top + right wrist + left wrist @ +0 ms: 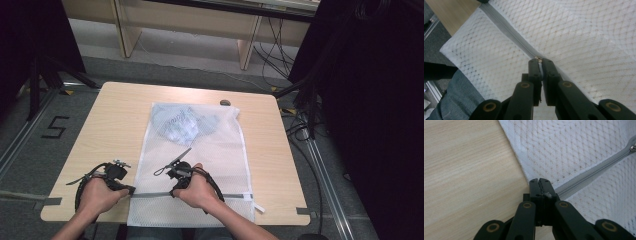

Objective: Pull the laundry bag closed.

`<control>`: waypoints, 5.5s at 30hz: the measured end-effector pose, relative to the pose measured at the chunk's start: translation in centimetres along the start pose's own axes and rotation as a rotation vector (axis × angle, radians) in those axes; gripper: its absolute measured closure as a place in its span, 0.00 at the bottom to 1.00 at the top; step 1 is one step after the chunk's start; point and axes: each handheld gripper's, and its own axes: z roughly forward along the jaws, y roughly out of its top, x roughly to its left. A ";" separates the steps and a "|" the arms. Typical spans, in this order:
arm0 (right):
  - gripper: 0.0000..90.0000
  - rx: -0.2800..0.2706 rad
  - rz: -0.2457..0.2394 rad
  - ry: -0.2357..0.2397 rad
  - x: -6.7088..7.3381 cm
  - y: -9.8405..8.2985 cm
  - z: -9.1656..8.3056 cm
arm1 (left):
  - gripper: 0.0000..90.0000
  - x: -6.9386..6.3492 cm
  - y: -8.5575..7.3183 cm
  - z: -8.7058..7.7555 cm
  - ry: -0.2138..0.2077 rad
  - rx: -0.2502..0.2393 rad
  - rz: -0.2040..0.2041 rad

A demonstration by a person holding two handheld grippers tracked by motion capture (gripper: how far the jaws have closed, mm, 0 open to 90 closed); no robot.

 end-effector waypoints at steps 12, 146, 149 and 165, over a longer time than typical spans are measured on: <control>0.97 -0.016 0.036 0.011 -0.4 -0.5 -0.1 | 0.99 -0.3 0.0 0.0 -0.005 0.002 -0.032; 0.97 -0.027 0.120 -0.012 -4.0 -3.2 -2.3 | 0.99 -0.2 0.0 0.0 0.004 0.001 -0.008; 0.97 -0.025 0.136 -0.017 -3.9 -3.2 -2.5 | 0.99 -0.2 0.0 0.0 0.003 0.008 -0.016; 0.97 -0.032 0.146 -0.020 -4.3 -3.6 -2.9 | 0.99 -0.3 0.0 0.0 0.000 0.008 -0.033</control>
